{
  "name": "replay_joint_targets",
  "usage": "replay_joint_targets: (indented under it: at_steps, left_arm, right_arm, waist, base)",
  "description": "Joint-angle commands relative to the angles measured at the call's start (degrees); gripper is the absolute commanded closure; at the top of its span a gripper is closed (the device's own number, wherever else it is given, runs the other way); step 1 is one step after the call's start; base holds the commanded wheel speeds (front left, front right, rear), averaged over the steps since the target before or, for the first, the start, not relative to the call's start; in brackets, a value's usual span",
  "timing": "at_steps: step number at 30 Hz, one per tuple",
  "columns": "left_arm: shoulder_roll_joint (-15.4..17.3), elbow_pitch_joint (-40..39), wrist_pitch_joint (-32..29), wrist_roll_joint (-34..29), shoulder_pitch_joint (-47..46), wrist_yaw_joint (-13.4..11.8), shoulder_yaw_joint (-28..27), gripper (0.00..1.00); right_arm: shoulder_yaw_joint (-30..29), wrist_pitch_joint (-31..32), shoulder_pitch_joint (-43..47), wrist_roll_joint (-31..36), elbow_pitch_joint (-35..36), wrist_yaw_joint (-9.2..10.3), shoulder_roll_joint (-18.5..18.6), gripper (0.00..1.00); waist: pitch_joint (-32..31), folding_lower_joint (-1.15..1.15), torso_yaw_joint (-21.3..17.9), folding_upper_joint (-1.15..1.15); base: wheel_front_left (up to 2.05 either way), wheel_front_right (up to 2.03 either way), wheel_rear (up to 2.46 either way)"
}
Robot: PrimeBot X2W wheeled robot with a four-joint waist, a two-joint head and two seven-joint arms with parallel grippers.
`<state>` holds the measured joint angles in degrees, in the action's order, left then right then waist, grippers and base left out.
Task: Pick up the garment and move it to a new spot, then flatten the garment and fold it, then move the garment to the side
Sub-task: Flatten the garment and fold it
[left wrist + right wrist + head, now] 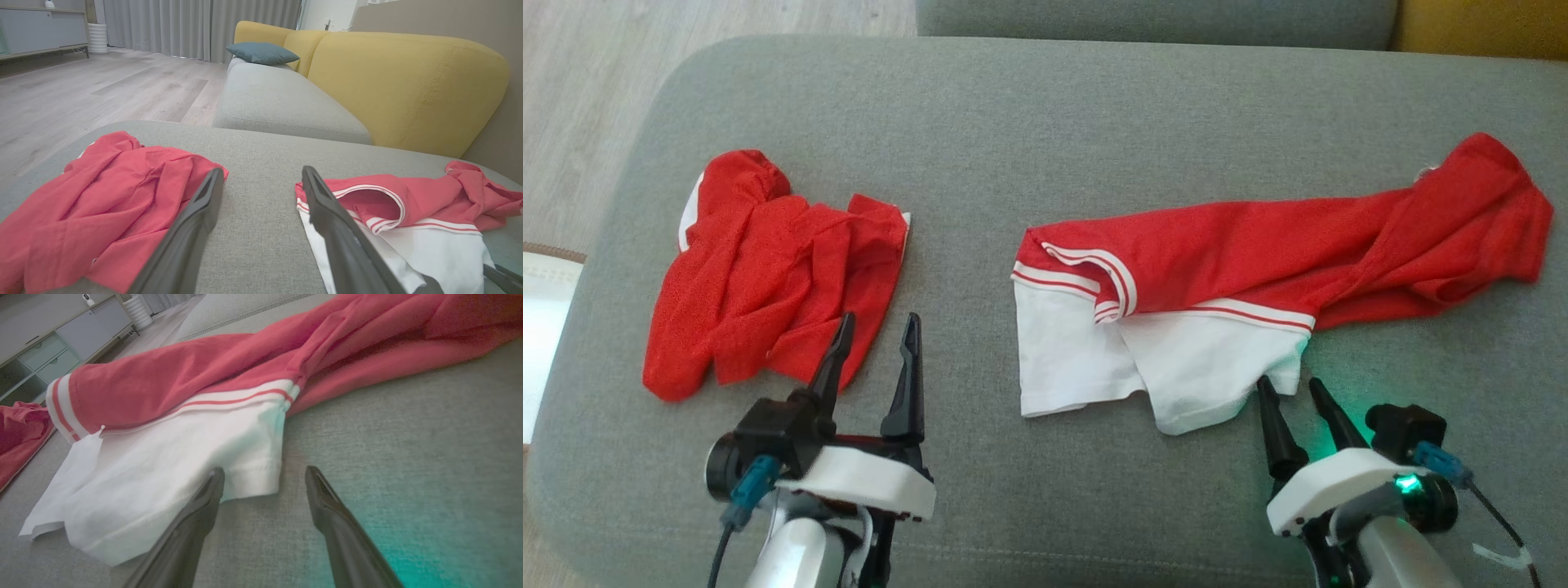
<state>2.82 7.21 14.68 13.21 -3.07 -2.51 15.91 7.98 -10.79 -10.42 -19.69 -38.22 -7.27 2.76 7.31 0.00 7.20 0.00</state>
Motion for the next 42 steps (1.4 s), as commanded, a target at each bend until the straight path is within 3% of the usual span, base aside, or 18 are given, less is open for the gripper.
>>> replay_joint_targets:
  at_steps: [1, 2, 3, 9, 17, 22, 27, 33, 42]
  left_arm:
    - [0.06, -1.62, 0.32, -0.45, -2.98, 0.09, -1.60, 0.00]
    - [0.06, -1.53, 0.32, -0.44, -3.07, 0.11, -1.59, 0.00]
    - [0.06, -1.45, 0.32, -0.41, -3.15, 0.10, -1.63, 0.00]
    - [0.06, -0.85, 0.32, -0.48, -2.76, -0.06, -2.32, 0.00]
    - [0.06, -0.85, 0.32, 0.02, -1.28, -0.69, -2.46, 0.00]
    - [0.06, -1.16, 0.32, 0.51, -0.96, -1.09, -1.62, 0.00]
    - [0.06, -1.26, 0.32, 0.87, -1.34, -1.06, -0.86, 0.00]
    - [0.06, -1.00, 0.32, 1.38, -2.50, -0.93, -0.04, 0.00]
    - [0.06, -0.30, 0.32, 2.96, -4.39, -0.66, 2.63, 0.00]
  right_arm:
    - [1.87, -0.83, -2.10, -0.56, 0.67, -0.22, 0.12, 0.00]
    - [2.30, -1.02, -2.47, -0.84, -0.05, -0.22, 0.12, 0.13]
    - [2.77, -1.12, -2.81, -1.16, -0.77, -0.22, 0.12, 0.98]
    - [5.93, -2.41, -4.43, -3.69, -0.73, -0.22, 0.12, 1.00]
    - [9.23, -2.56, -4.97, -6.77, 9.31, -0.22, 0.12, 1.00]
    - [7.93, 2.78, -8.76, -6.51, 18.69, -0.22, 0.12, 1.00]
    - [6.54, 6.94, -13.66, -6.54, 20.98, -0.22, 0.12, 1.00]
    - [3.29, 10.09, -24.64, -3.68, 16.51, -0.22, 0.12, 1.00]
    - [-5.84, 11.39, -44.99, 5.20, -2.35, -0.22, 0.89, 1.00]
  waist:
    - [0.08, 0.00, 0.17, 0.00]
    - [0.13, 0.00, 0.26, 0.00]
    - [0.15, 0.00, 0.30, 0.00]
    - [-0.89, 0.00, -0.32, 0.00]
    - [-3.88, 0.00, -2.16, 0.00]
    - [-4.51, 0.00, -1.97, 0.00]
    - [-3.71, 0.00, -0.16, 0.00]
    - [-1.23, 0.00, 4.01, 0.00]
    - [2.75, 0.00, 11.75, 0.00]
  base:
    - [0.00, 0.00, 0.00]
    - [0.00, 0.00, 0.00]
    - [0.00, 0.00, 0.00]
    - [0.00, 0.00, 0.00]
    - [0.00, 0.00, 0.00]
    - [0.00, 0.00, 0.00]
    - [0.00, 0.00, 0.00]
    - [0.00, 0.00, 0.00]
    - [0.00, 0.00, 0.00]
